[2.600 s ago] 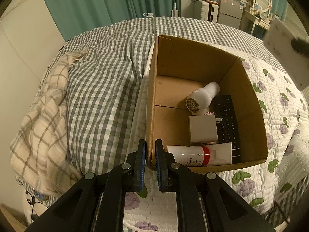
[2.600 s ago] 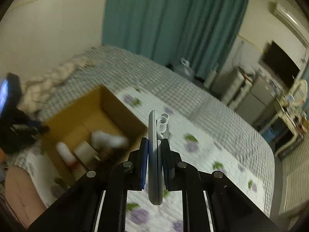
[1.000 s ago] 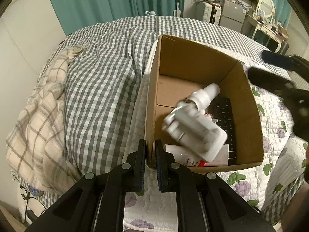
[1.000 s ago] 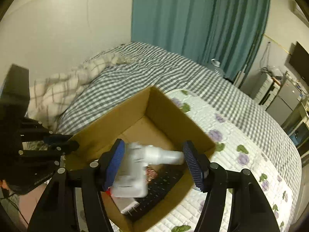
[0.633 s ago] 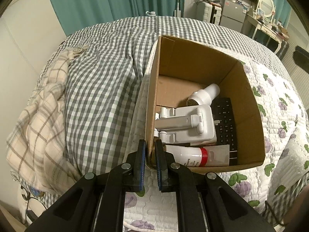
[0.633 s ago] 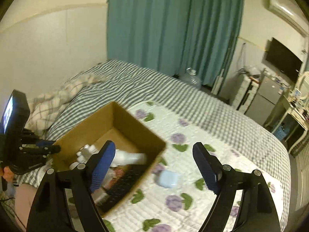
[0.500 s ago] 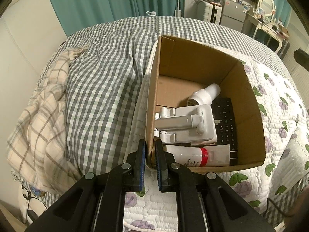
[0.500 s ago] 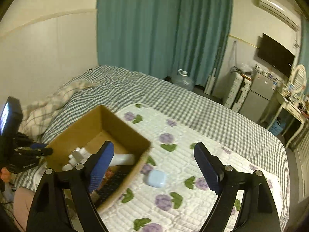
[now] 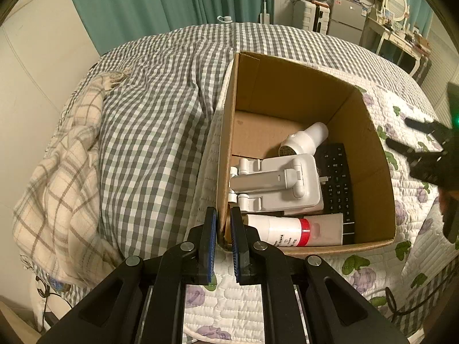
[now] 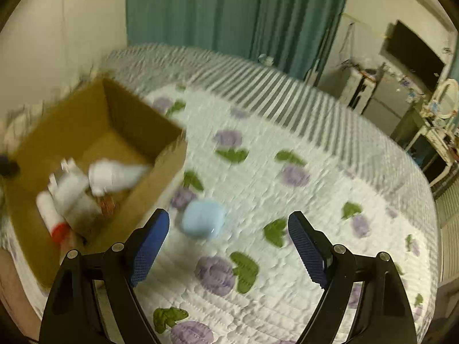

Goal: Organize rigid objects
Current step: 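Grasp the light blue earbud case with the right tool, then carry the blue earbud case with the right tool into the box and release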

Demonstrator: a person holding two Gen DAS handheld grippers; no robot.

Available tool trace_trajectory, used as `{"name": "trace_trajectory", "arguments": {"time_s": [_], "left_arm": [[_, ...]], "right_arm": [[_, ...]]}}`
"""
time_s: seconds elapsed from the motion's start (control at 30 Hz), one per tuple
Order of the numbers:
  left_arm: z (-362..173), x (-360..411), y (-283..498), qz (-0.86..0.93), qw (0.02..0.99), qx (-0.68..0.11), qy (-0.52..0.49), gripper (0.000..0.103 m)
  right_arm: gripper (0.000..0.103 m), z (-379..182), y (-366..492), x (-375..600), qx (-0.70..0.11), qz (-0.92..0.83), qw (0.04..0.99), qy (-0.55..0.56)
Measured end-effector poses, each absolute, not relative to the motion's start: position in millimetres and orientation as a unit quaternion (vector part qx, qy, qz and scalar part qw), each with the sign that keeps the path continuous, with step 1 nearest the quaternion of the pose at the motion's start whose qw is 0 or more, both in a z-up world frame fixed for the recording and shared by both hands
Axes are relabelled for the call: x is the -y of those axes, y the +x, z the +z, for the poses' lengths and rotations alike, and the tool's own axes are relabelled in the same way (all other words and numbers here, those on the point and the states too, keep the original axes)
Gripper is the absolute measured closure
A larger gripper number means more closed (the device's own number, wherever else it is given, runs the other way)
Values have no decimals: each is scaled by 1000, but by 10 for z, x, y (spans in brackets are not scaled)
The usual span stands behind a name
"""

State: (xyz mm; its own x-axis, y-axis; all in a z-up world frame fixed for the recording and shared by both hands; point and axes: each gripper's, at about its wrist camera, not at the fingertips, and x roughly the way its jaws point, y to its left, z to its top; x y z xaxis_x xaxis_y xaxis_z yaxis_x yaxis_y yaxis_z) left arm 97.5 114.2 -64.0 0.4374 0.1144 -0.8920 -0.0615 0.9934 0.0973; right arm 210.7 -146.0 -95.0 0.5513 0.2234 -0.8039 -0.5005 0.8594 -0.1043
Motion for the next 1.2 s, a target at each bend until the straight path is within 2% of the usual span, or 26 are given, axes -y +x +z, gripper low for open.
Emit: {"name": "trace_trajectory", "arguments": {"time_s": [0.2,0.63,0.7,0.83,0.9,1.2], "left_arm": [[-640,-1138,973,52,847,-528,25,94],[-635,-1153,976,47,847,-529,19,94],[-633,-1154,977,46,847,-528,19,94],[-634,-1159,977,44,848,-528,19,94],[-634,-1156,976,44,848,-528,19,94],[-634,-1156,973,45,848,-528,20,94]], "right_arm": [[18,-1282,2175,1405,-446,228,847,-176],[20,-1642,2365,1212,-457,243,830,-208],[30,-1682,2389,1181,-460,243,827,-213],[35,-1710,2427,1151,-462,246,825,-212],[48,-1730,2445,1149,-469,255,820,-206],[49,-1673,2355,1156,-464,258,821,-208]]}}
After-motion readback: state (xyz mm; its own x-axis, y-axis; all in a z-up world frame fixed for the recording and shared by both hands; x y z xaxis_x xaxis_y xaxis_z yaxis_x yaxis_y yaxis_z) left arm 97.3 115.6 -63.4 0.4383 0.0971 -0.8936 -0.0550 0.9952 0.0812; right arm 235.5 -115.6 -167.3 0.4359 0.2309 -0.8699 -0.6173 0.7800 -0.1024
